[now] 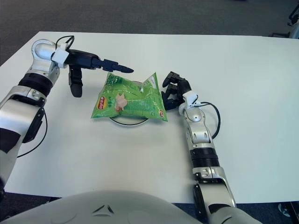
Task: Put the snack into the plate.
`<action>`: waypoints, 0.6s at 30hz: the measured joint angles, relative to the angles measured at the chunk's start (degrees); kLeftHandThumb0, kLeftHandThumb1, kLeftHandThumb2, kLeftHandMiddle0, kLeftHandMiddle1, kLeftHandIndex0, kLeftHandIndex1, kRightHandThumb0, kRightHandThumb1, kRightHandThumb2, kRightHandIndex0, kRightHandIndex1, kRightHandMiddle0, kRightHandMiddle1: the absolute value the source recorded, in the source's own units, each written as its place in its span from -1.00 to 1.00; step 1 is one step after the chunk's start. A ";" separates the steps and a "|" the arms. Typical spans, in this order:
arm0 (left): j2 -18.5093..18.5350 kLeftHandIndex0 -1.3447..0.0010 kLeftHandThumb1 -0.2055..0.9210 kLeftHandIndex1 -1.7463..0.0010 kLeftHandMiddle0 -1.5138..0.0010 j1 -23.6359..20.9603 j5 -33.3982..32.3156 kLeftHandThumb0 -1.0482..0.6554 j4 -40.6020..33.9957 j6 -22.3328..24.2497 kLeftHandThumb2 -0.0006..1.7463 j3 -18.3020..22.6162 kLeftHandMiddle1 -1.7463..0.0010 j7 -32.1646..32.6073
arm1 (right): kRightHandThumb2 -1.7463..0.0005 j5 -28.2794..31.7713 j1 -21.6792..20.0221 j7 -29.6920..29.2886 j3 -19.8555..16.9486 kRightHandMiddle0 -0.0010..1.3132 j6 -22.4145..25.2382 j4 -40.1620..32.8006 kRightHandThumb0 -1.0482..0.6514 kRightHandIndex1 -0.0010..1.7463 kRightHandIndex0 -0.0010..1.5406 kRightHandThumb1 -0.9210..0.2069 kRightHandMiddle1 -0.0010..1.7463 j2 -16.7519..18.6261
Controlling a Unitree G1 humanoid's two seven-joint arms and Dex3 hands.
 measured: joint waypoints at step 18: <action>3.29 1.00 1.00 1.00 0.98 12.91 -5.09 -1.00 -16.44 24.82 -0.26 20.58 0.99 15.98 | -1.00 1.26 -0.04 0.86 -0.67 0.04 -0.83 1.36 0.22 1.00 0.16 0.74 0.97 0.02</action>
